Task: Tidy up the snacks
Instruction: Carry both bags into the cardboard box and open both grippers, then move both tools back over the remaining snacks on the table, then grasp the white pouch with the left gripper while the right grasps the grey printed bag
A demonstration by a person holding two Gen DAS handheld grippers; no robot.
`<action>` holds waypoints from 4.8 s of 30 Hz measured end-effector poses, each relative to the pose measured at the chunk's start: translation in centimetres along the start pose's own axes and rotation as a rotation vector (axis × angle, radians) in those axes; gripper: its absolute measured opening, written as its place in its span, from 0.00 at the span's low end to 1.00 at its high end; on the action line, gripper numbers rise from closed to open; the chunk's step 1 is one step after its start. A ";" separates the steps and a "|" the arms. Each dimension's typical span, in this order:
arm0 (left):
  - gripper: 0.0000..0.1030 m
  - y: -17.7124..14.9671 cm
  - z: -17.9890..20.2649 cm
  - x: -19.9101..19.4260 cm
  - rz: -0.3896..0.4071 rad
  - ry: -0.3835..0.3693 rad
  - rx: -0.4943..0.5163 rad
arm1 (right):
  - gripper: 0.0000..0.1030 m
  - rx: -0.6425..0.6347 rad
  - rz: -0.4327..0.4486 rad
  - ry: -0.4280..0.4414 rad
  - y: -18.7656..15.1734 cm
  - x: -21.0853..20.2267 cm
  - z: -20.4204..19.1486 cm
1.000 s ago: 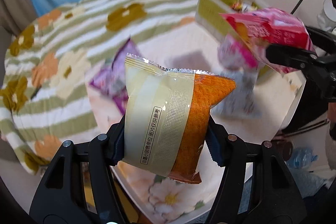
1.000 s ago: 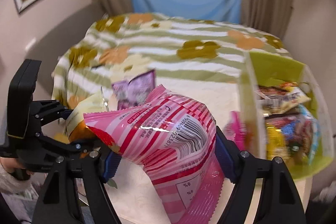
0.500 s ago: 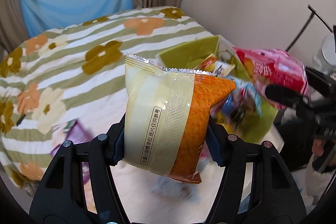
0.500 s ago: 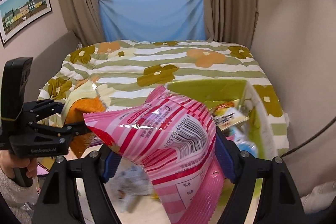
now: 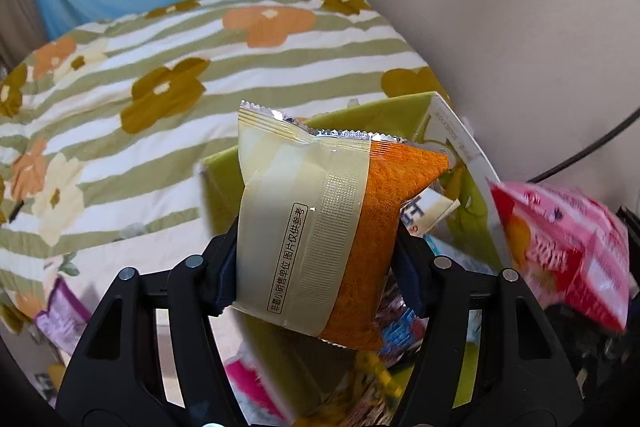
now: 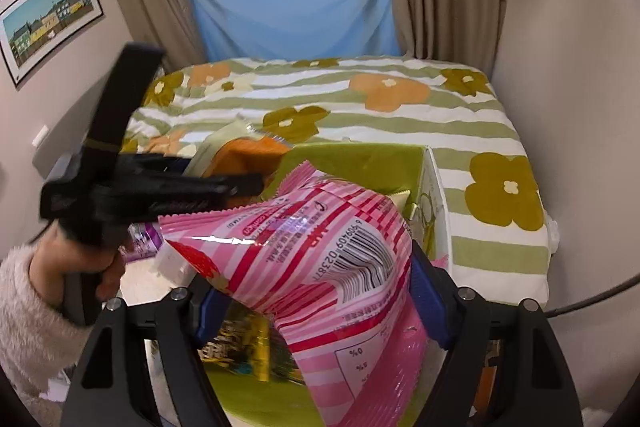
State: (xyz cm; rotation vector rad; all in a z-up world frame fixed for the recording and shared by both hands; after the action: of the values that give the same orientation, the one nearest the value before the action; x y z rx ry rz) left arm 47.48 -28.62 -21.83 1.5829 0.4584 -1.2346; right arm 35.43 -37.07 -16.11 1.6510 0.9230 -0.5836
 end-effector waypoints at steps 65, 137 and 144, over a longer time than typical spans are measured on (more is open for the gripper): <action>1.00 -22.0 -12.9 -17.6 0.122 0.255 -0.331 | 1.00 -0.002 0.095 0.030 -3.5 -2.9 -5.0; 0.65 -25.7 -11.6 3.4 -0.317 -0.119 0.635 | 0.94 0.678 -0.166 -0.134 -20.6 14.6 -15.5; 0.65 -27.5 -12.9 1.9 -0.310 -0.094 0.536 | 0.81 0.660 -0.162 -0.143 -20.7 15.5 -16.0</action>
State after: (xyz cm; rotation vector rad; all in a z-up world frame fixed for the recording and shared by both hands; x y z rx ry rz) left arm 32.93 -6.97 -37.56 1.9359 0.3354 -1.7676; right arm 26.14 -15.58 -35.46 2.0852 0.8069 -1.1959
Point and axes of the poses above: each gripper's, at about its wrist camera, not at the fingertips, and x roughly the way its jaws point, z to its right, y to its top, the point moved 9 cm from there along x, roughly the way its jaws point, and after that the axes turned 9 degrees about x, right-handed, at the moved point
